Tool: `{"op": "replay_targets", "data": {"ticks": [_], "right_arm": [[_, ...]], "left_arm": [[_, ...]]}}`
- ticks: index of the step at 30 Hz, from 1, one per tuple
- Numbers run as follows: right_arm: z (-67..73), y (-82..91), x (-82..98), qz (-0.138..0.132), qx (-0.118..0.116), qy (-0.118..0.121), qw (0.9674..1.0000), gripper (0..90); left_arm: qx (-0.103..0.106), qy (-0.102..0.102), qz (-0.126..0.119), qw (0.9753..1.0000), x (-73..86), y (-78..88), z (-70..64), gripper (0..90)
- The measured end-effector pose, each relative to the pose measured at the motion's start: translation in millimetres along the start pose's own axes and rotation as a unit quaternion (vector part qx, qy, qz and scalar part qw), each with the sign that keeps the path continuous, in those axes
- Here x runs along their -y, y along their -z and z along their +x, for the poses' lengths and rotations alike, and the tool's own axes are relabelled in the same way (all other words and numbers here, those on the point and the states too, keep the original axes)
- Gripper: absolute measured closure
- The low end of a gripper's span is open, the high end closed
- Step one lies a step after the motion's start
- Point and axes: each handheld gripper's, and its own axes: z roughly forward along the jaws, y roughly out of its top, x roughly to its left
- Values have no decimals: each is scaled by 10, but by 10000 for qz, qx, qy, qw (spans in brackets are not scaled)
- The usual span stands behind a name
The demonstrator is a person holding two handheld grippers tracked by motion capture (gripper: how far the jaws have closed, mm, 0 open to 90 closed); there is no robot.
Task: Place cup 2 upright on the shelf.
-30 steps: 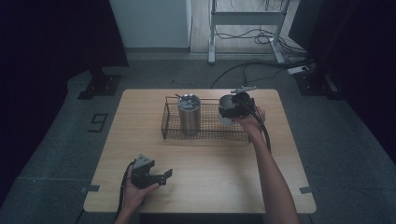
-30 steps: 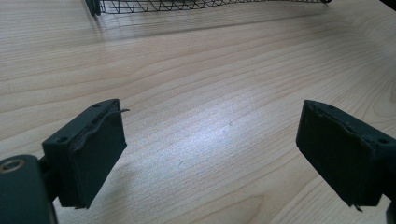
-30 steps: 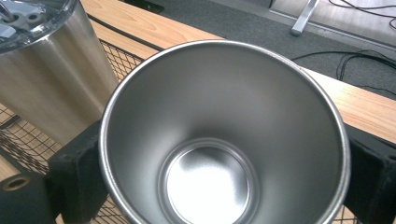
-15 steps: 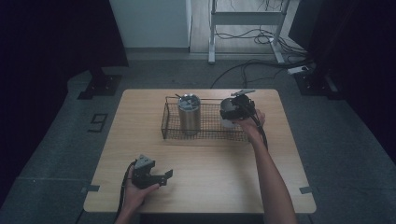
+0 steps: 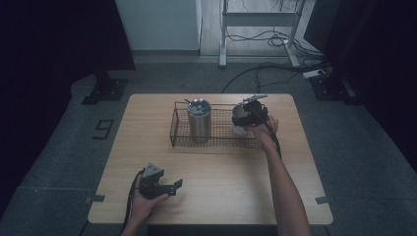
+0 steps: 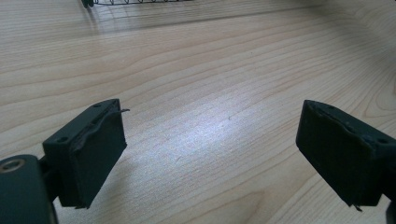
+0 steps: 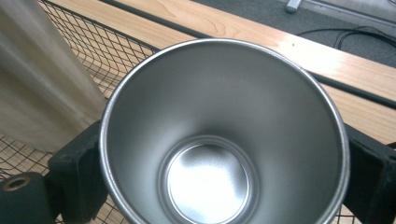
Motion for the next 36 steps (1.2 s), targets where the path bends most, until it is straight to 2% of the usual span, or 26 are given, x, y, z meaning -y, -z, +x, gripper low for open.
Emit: {"op": "replay_targets", "data": {"ticks": [15,18,30,36], "right_arm": [[-19,-131,57,260,-76,-55,9996,66],[-33,-158,65,315,-19,-6,9995,65],[-57,-202,83,434,34,-75,9990,65],[-35,-202,101,550,163,-11,9984,59]], "left_arm": [[23,-28,66,10000,11,-25,-15,83],[22,-26,63,10000,11,-25,-13,83],[34,-12,81,10000,15,-28,-15,83],[33,-19,95,9999,16,-31,-21,83]]}}
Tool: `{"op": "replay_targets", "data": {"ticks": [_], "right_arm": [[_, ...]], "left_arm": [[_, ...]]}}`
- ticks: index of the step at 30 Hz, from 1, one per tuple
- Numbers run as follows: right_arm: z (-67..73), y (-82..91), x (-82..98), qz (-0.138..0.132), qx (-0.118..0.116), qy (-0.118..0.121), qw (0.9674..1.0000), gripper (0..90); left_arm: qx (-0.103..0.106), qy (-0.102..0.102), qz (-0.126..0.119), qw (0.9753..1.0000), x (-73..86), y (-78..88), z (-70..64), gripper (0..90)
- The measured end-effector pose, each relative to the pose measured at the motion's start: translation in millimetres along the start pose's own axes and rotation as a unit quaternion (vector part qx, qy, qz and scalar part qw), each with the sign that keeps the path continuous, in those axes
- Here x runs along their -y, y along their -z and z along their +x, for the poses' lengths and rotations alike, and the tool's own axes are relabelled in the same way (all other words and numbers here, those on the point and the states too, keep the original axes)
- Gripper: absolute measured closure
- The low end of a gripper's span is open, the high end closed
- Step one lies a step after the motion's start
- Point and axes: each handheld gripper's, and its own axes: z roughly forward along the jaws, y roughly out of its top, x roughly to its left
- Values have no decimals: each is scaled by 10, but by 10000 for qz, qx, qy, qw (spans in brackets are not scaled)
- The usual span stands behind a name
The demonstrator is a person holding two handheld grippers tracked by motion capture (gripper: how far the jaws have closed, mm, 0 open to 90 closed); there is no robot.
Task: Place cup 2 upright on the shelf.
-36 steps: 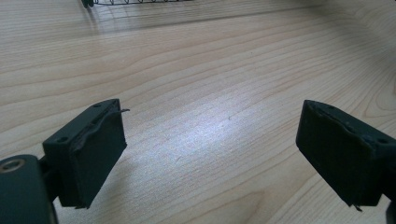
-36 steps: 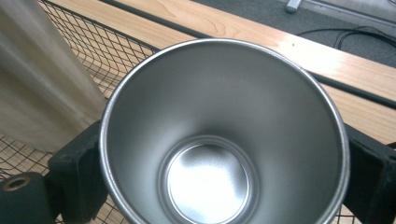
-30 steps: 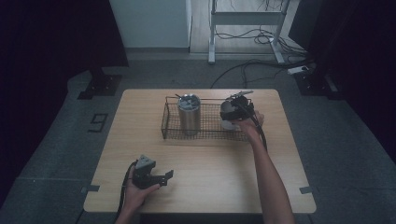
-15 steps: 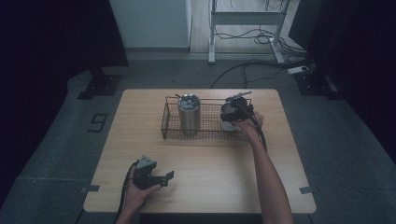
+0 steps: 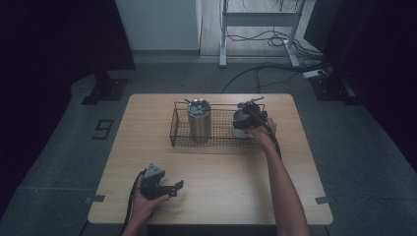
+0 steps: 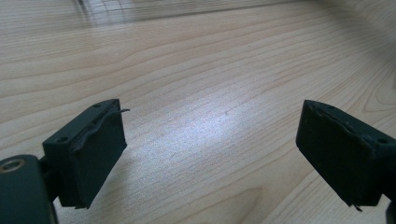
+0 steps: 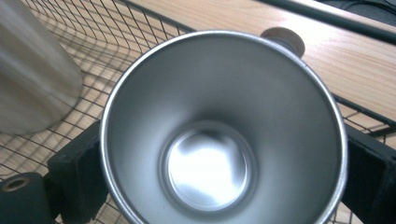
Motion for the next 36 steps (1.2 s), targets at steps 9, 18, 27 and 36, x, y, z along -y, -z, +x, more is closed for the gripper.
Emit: {"op": "replay_targets", "data": {"ticks": [9,18,27,36], "right_arm": [[5,62,-2,-185,-15,-106,9998,18],[-27,271,15,-791,-31,-315,9964,22],[-36,469,74,-1106,-147,-344,9932,54],[-44,632,206,-1253,-311,-374,9909,77]], "left_arm": [[9,-28,17,10000,5,-12,-15,83],[-14,-23,19,10000,5,-8,-11,83],[-53,3,-29,10000,4,12,8,84],[-65,21,-21,10000,5,21,24,84]]}}
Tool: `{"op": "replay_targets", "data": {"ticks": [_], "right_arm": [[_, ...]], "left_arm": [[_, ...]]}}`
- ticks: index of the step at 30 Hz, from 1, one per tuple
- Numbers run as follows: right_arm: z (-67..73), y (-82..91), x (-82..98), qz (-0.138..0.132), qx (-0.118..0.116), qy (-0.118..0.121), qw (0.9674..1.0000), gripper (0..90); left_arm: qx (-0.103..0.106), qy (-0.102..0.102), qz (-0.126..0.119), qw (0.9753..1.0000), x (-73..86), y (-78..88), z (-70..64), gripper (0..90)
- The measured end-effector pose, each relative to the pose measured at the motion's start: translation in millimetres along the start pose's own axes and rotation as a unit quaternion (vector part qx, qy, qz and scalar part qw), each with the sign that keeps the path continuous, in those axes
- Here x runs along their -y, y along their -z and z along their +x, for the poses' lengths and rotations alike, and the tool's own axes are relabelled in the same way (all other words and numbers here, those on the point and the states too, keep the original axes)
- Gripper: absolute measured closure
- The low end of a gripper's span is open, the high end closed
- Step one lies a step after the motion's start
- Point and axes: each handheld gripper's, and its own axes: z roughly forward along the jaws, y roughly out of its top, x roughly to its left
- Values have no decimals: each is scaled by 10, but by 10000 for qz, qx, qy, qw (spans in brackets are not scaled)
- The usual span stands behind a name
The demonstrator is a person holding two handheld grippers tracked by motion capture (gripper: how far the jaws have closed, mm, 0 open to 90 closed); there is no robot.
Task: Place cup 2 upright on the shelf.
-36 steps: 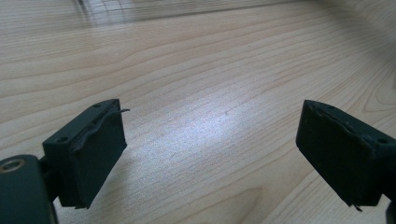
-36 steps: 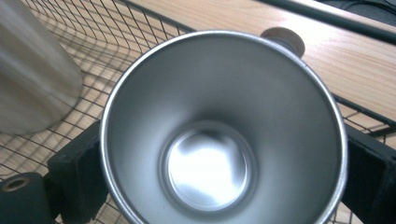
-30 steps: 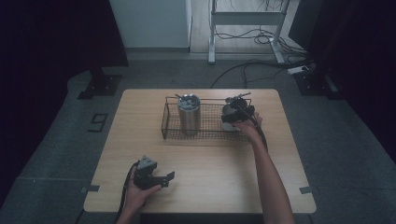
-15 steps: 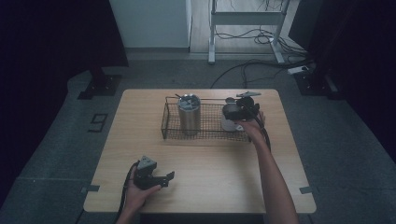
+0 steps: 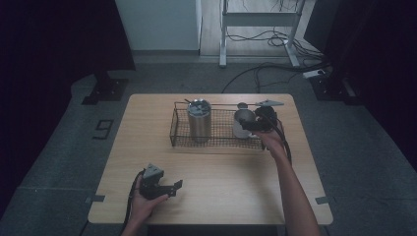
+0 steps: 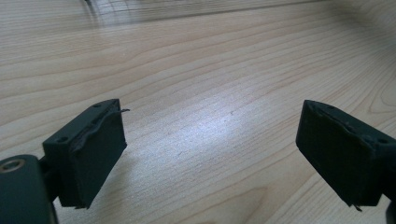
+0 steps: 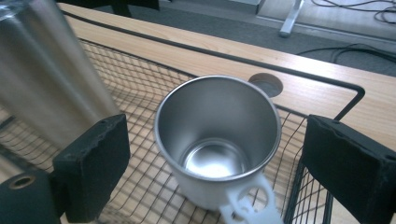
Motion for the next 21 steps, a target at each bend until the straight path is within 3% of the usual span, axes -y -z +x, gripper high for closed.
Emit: {"op": "replay_targets", "data": {"ticks": [9,21], "right_arm": [[58,211,126,-174,-120,126,9997,124],[92,541,506,-330,-239,142,9991,128]], "left_arm": [[-1,3,-13,10000,-1,4,-1,83],[11,-42,13,10000,-6,-13,-38,83]]}}
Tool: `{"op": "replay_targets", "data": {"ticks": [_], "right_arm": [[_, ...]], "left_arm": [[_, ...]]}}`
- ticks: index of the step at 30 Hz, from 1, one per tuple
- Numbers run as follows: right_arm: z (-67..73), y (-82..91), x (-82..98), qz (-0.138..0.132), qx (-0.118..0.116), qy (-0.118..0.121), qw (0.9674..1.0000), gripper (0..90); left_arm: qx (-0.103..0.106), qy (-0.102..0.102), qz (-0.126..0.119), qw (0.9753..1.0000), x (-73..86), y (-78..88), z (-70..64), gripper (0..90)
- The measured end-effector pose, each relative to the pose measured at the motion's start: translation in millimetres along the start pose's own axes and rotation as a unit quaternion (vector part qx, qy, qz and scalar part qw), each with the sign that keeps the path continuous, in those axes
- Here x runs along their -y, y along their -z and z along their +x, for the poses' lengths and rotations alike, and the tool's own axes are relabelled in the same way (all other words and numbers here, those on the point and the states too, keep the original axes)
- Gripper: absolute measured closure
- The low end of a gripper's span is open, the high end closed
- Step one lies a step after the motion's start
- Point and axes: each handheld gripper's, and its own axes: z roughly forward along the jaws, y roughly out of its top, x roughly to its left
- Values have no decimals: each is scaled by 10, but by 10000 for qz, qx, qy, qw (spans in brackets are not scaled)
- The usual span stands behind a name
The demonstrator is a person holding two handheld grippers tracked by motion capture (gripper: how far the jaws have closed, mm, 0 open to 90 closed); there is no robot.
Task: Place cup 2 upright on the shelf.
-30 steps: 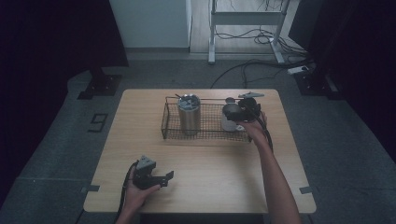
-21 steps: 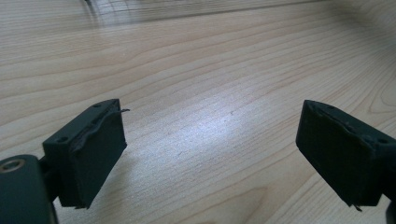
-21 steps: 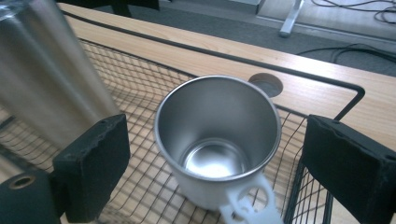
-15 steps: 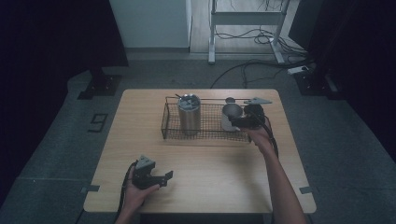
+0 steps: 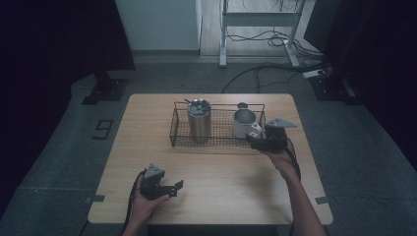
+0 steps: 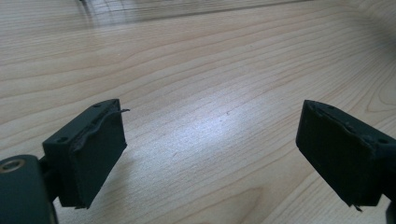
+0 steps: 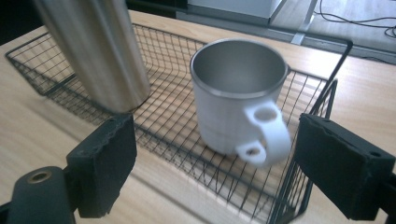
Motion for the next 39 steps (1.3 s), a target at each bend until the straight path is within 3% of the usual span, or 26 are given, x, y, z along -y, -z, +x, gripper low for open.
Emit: {"op": "replay_targets", "data": {"ticks": [10,24,31,39], "right_arm": [[-17,269,401,-39,-54,-111,9999,133],[-41,590,944,121,-71,-343,9993,157],[-22,555,1101,222,-53,-329,9992,164],[-5,489,1150,270,-39,-263,9993,165]], "left_arm": [[-17,-10,4,10000,2,1,10,83],[-38,-14,3,10000,4,9,26,84],[-63,-20,24,10000,9,7,32,83],[-80,2,12,10000,9,14,49,83]]}}
